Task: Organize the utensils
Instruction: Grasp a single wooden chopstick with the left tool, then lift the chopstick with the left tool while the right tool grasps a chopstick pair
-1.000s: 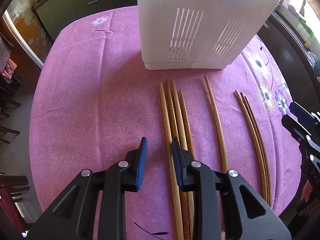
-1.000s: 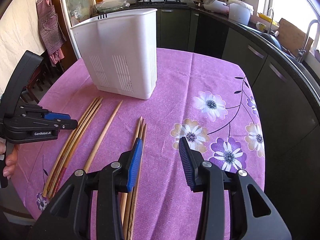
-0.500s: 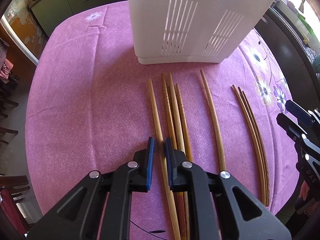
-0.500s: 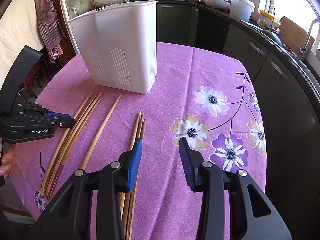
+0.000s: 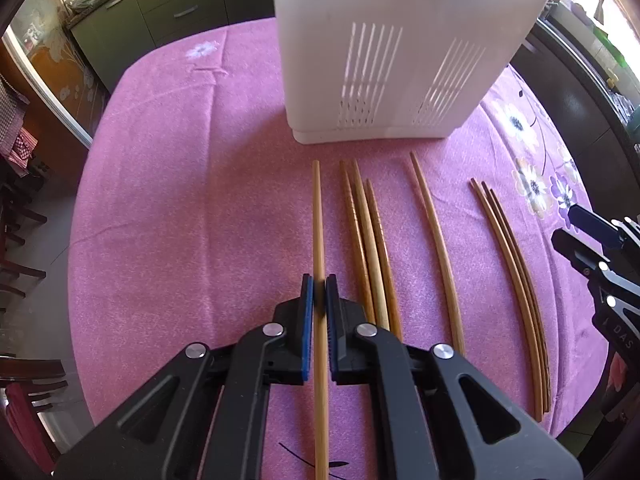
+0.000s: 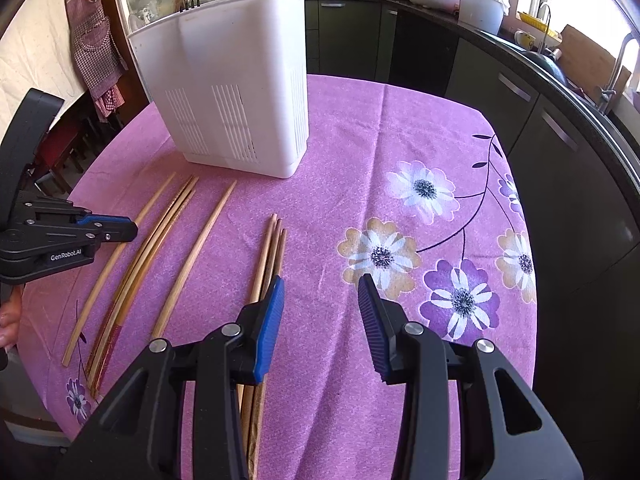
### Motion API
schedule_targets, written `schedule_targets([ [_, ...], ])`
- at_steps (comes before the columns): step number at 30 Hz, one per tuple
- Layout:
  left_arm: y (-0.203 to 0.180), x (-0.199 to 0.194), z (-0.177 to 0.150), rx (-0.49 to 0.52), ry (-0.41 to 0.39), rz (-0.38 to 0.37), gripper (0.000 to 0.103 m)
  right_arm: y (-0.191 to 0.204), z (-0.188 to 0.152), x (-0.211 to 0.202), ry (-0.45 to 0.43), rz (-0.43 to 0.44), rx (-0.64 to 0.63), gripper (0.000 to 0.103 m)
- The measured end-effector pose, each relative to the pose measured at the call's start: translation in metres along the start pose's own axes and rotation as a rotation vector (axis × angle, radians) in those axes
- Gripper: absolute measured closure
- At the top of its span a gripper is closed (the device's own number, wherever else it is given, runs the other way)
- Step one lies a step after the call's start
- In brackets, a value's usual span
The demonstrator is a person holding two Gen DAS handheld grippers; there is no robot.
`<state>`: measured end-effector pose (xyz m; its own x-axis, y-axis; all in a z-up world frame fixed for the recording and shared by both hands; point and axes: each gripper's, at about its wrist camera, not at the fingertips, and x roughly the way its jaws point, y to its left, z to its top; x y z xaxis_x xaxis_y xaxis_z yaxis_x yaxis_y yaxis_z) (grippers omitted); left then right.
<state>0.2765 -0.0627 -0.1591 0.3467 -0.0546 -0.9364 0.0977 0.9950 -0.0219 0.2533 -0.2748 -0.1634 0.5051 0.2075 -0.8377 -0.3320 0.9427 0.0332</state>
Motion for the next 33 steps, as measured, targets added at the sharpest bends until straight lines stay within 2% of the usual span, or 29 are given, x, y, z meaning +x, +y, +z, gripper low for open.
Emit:
schedule_targets([
  [3,0.009,-0.025,-0.005,-0.002,-0.088,-0.005,0.097,-0.004,0.002,0.005,0.026,0.037,0.022,0.065],
  [10,0.021,-0.086,-0.031,-0.013,-0.286,-0.028,0.097,0.002,0.007,0.021,0.094,0.128,0.037,0.081],
  [18,0.019,-0.134,-0.068,0.023,-0.449,-0.044,0.097,0.011,0.010,0.029,0.127,0.090,0.003,0.092],
  [33,0.015,-0.158,-0.100,0.065,-0.538,-0.043,0.097,0.018,0.010,0.035,0.158,0.073,-0.026,0.093],
])
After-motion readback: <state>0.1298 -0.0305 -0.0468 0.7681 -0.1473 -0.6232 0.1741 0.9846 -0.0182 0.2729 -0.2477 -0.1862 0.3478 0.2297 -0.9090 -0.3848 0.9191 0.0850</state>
